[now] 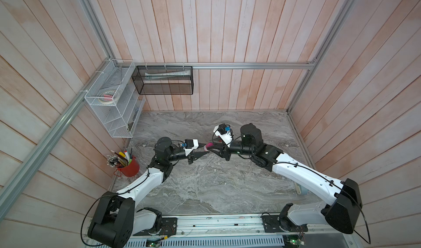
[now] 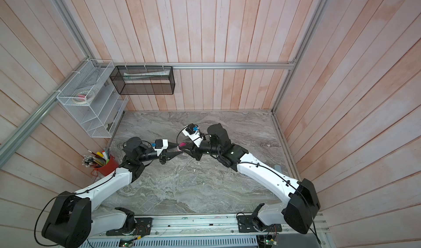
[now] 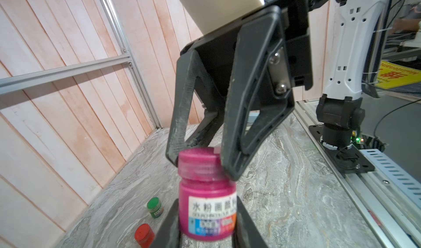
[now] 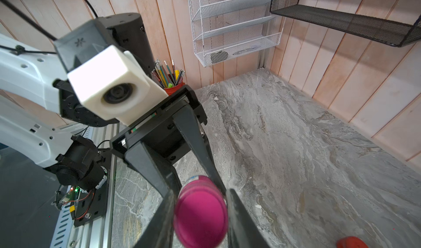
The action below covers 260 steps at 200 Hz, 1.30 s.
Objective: Close the paint jar lid
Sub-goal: Screw the lid onto the paint jar.
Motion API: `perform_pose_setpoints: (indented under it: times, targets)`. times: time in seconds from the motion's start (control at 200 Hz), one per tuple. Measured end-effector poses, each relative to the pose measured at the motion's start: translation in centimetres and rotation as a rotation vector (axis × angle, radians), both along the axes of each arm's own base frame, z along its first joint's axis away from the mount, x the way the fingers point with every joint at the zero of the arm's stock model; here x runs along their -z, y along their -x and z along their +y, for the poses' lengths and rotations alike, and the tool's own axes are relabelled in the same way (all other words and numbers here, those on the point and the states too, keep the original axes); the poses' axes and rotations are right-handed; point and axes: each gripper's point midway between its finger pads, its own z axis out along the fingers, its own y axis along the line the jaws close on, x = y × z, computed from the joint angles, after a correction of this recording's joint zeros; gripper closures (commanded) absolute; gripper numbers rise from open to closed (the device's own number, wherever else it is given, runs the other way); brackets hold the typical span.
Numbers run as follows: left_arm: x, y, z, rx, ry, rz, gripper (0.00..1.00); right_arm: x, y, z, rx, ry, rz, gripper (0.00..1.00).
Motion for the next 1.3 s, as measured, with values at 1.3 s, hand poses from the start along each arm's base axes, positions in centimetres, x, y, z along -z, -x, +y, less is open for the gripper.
perform_pose_setpoints:
  times: [1.3]
  targets:
    - [0.3,-6.4,6.7,-0.668,-0.095,-0.139,0.67,0.7,-6.7,7.6,0.294,-0.135,0.42,0.73]
